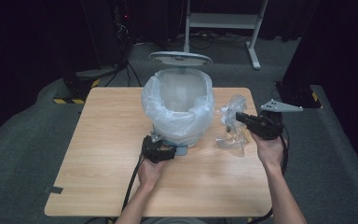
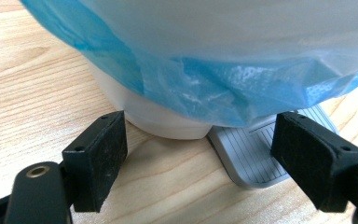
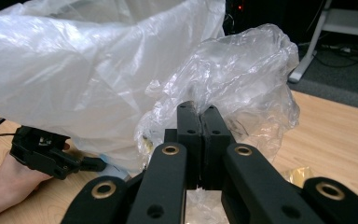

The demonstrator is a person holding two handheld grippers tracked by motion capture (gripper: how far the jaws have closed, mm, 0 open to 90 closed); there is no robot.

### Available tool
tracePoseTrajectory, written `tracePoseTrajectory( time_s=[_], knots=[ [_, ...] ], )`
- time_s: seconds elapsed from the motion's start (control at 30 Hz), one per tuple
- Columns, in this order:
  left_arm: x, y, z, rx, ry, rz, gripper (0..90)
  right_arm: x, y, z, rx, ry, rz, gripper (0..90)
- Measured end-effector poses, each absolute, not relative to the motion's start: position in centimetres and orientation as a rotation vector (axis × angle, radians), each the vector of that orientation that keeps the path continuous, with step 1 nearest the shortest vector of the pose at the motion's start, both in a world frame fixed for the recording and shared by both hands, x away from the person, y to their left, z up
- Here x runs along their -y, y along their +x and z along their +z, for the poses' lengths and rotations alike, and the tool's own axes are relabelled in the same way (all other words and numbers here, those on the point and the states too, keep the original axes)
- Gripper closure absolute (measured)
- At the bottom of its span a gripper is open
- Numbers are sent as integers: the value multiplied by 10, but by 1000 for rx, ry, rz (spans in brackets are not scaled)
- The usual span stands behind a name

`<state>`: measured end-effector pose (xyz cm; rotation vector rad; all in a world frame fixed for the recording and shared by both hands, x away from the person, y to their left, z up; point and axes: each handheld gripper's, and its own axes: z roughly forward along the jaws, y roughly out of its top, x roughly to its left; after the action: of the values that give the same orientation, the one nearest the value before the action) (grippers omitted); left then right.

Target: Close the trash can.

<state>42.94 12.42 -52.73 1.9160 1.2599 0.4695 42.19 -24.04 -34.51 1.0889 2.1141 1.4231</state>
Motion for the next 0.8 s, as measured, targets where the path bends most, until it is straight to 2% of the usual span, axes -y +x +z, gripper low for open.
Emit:
tracePoseTrajectory(
  time_s=[0.8],
  knots=[
    [-124,429,-527,-1260,1916,470,186,239,421,-314,-2118,1013,1549,890]
  ],
)
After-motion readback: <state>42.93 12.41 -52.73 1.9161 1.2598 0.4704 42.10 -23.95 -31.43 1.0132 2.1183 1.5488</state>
